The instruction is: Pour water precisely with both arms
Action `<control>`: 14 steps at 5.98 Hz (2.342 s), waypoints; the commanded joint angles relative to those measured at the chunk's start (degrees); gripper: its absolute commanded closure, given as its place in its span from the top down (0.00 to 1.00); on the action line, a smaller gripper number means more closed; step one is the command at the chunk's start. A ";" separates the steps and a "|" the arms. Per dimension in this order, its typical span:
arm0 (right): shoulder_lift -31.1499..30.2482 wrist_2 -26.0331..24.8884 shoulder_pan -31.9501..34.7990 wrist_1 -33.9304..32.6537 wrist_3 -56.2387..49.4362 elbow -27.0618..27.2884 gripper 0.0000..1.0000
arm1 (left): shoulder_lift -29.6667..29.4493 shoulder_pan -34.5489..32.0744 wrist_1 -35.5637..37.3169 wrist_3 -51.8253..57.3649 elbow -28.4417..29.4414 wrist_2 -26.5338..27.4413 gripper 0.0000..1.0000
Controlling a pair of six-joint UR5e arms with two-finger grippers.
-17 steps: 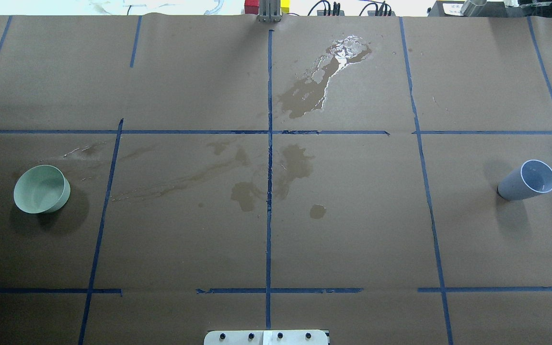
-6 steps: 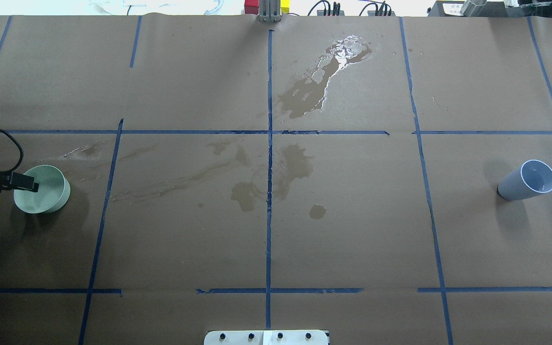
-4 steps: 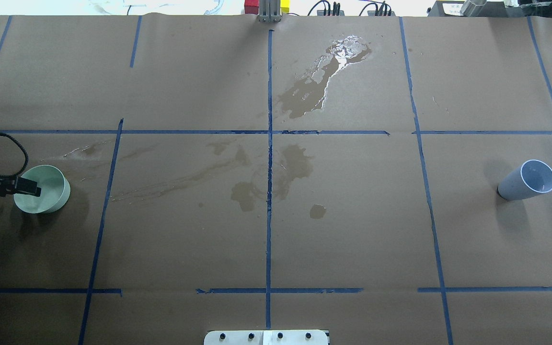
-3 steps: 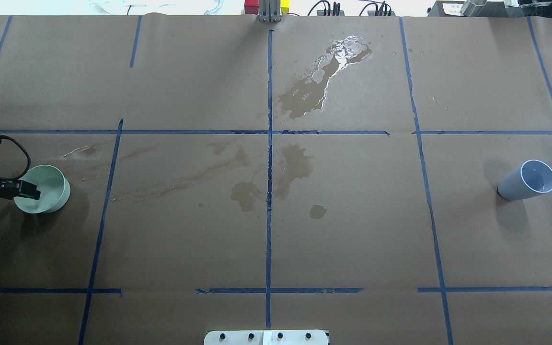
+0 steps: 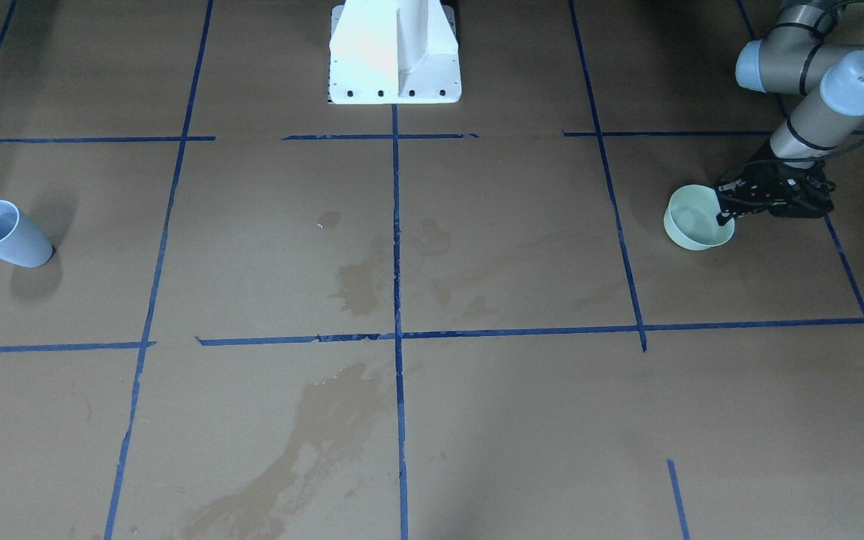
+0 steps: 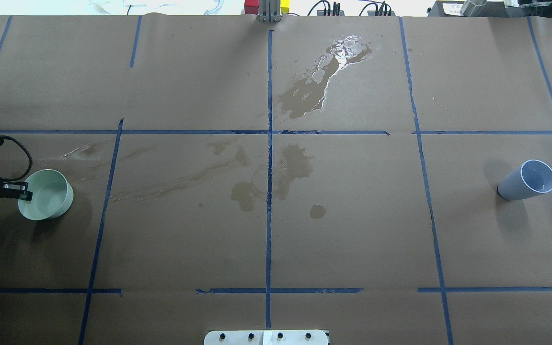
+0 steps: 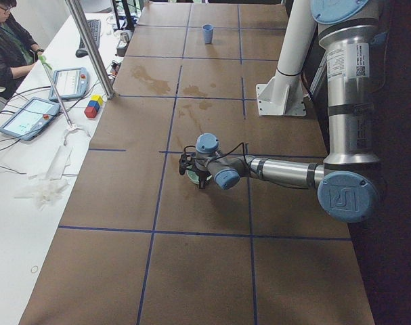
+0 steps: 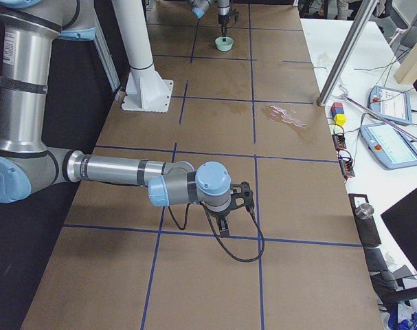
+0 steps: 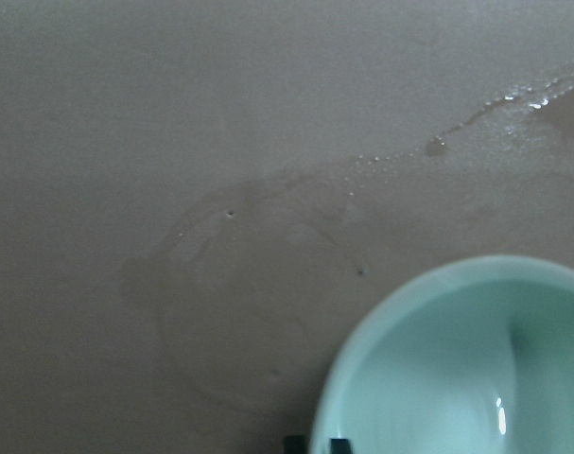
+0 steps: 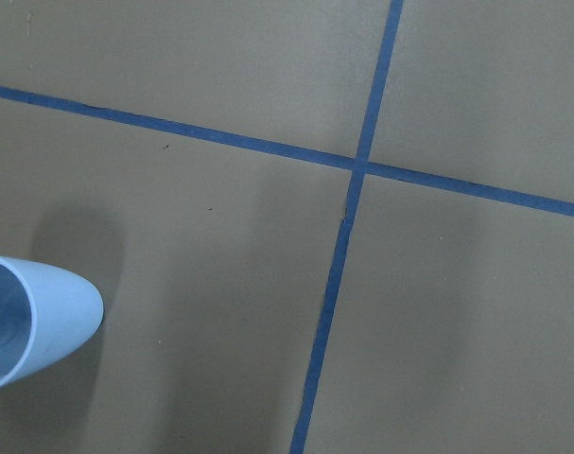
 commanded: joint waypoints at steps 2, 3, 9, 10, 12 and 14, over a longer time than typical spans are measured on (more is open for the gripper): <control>0.04 0.09 0.00 0.00 0.01 0.00 1.00 | -2.47 -0.41 0.99 -0.86 -5.71 -1.11 0.00; -0.05 0.09 0.00 0.00 0.01 0.00 1.00 | -6.23 -0.42 5.25 -4.96 -6.85 -1.11 0.00; 0.04 0.00 0.00 -0.17 0.27 -0.09 1.00 | -43.31 12.91 20.41 -30.11 6.10 5.27 0.00; 0.04 -0.09 -0.09 -0.26 0.27 -0.18 1.00 | -48.14 15.03 20.32 -32.31 11.01 8.44 0.00; 0.04 -0.18 -0.18 -0.35 0.18 -0.26 1.00 | -49.50 17.68 19.89 -32.07 14.48 10.40 0.00; 0.04 -0.18 -0.18 -0.35 0.18 -0.26 1.00 | -49.25 18.48 19.88 -31.98 15.01 10.41 0.05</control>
